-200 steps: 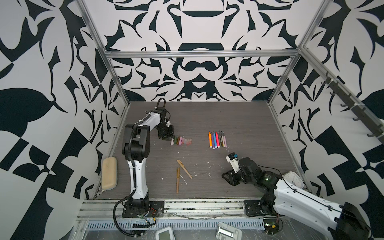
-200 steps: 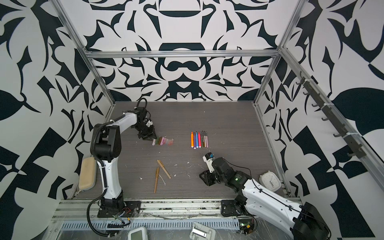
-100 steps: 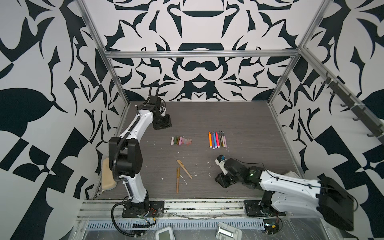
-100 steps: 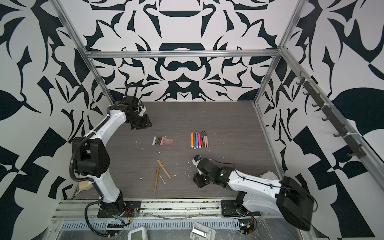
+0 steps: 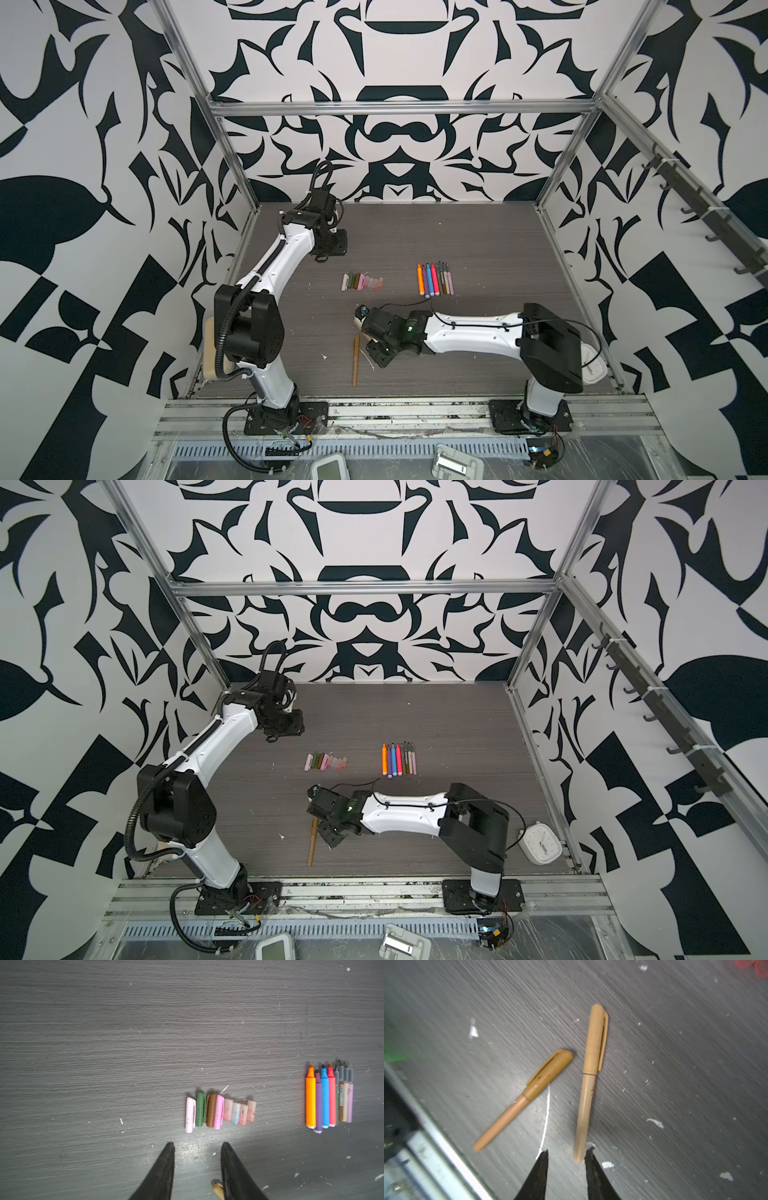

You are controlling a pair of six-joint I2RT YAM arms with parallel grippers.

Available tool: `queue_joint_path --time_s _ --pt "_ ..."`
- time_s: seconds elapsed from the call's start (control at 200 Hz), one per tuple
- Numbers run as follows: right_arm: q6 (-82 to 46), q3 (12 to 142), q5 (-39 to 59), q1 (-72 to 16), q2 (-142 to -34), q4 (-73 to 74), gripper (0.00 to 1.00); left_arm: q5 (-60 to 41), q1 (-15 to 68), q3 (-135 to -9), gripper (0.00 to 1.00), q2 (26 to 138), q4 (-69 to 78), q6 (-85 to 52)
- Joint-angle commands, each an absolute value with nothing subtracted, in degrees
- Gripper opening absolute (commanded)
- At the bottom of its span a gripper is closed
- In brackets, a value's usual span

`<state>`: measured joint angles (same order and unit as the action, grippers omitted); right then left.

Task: Open the pen caps
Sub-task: 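Move the right gripper over the longer tan pen and grasp its body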

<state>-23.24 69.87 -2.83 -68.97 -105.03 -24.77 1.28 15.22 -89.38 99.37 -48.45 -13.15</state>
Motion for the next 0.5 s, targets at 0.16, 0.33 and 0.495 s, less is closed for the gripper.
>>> queue_joint_path --time_s 0.16,0.33,0.495 --pt "-22.1 75.2 -4.6 -68.8 -109.1 -32.0 0.34 1.4 14.9 -89.6 0.4 97.8 -50.5 -12.5" --pt "-23.6 75.3 -4.7 -68.7 -110.9 -31.7 0.33 1.4 14.9 -89.7 0.4 97.7 -50.5 -12.5" --pt "-24.3 75.6 -2.9 -68.7 -112.3 -31.1 0.29 1.5 15.0 -89.9 0.39 97.9 -51.0 -12.3"
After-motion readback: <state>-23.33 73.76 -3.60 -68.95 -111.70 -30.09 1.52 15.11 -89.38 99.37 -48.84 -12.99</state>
